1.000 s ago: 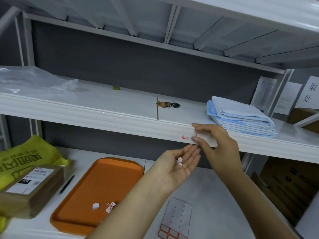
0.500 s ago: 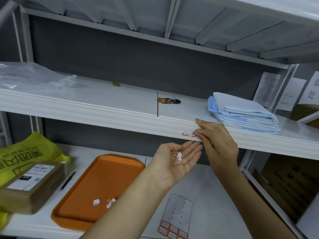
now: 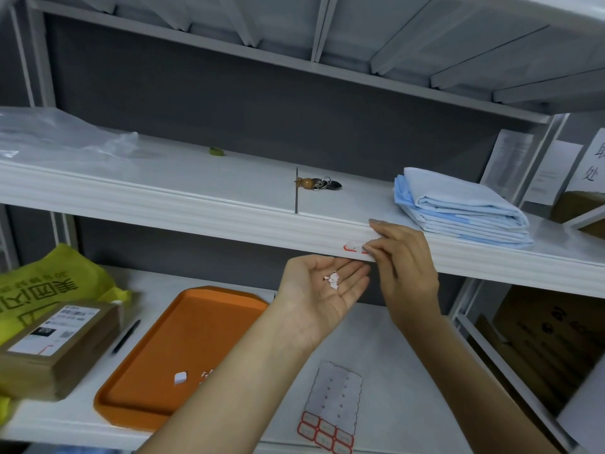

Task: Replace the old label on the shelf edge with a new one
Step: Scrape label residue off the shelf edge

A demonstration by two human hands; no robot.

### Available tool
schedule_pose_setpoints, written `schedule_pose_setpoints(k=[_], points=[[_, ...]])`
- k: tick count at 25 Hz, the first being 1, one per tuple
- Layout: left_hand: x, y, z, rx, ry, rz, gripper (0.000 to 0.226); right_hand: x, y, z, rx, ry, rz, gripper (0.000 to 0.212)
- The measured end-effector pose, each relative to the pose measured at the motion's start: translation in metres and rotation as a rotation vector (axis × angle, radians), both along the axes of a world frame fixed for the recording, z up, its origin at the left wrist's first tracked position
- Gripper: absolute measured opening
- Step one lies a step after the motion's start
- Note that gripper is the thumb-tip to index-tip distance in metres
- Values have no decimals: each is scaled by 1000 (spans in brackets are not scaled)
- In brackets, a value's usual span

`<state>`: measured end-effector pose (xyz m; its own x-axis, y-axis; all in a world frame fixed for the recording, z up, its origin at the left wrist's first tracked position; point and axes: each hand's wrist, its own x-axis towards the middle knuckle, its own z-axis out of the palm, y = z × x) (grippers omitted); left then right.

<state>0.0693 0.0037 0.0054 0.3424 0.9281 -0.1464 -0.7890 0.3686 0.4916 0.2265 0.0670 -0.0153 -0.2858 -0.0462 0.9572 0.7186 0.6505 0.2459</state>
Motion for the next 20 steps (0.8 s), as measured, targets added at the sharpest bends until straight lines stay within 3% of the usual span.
schedule_pose_setpoints(k=[6,20], points=[[-4,-2,2,30,-2,-18,36,4,-5,1,-103,28,16,19],[-3,-3,3,19,-51,0,39,6,4,2,-24,-10,34,28]])
